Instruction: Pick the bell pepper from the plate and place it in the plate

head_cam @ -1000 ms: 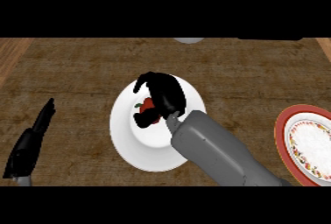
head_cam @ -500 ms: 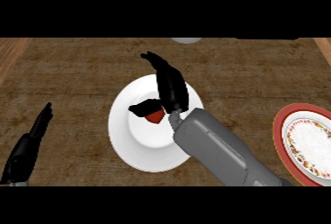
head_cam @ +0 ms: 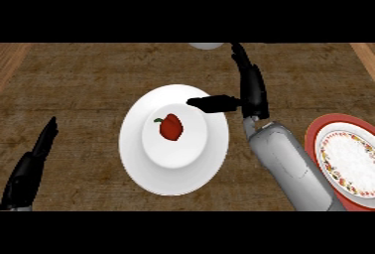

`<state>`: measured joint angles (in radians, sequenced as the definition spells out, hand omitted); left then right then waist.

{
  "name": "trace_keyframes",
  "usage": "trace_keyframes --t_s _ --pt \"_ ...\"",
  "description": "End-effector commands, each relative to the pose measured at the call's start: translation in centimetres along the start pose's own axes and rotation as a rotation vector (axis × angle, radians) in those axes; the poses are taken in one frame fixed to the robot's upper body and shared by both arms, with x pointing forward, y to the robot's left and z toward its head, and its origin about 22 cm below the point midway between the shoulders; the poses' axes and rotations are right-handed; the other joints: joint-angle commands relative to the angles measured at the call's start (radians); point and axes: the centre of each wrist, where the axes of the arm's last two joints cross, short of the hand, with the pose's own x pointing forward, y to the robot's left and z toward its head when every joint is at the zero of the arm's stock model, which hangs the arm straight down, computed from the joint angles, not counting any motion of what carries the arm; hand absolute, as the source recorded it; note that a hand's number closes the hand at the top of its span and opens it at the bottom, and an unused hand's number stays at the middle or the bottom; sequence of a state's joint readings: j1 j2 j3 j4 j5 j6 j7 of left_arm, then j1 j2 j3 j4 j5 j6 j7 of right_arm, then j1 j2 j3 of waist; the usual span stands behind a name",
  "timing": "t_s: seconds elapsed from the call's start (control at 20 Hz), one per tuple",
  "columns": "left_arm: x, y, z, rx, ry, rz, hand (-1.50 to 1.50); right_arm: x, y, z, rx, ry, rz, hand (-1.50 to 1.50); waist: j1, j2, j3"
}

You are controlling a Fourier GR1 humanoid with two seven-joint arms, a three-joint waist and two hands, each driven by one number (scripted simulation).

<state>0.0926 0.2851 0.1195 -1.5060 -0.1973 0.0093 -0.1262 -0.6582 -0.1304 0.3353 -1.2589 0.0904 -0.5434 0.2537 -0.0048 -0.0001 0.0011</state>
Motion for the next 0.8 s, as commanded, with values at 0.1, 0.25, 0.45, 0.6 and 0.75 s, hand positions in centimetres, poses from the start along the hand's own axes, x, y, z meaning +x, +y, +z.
trace_keyframes --t_s 0.1,0.25,0.45,0.6,0.75 --pt "1.2 0.7 -1.0 -0.002 -0.023 0.015 0.0 -4.1 -7.7 0.2 -0.04 -0.089 -0.102 -1.5 0.005 0.001 0.0" --pt "0.9 0.9 -0.3 -0.003 -0.009 -0.002 0.0 -6.6 -12.1 1.1 -0.02 -0.132 -0.105 -1.5 0.005 0.001 0.0" --pt "-1.3 1.1 1.1 -0.014 -0.003 0.009 0.0 -6.8 -14.7 -0.9 -0.005 -0.134 -0.084 -1.5 0.013 0.002 -0.001" --pt "0.8 -0.6 0.2 -0.003 -0.012 0.0 0.0 -9.5 -17.9 0.3 -0.02 -0.112 -0.082 -1.5 0.012 0.002 -0.001" --pt "0.1 -0.7 0.8 -0.013 -0.017 -0.008 0.0 -9.7 -17.7 -0.1 0.006 -0.112 -0.067 -1.5 0.012 0.001 -0.001"
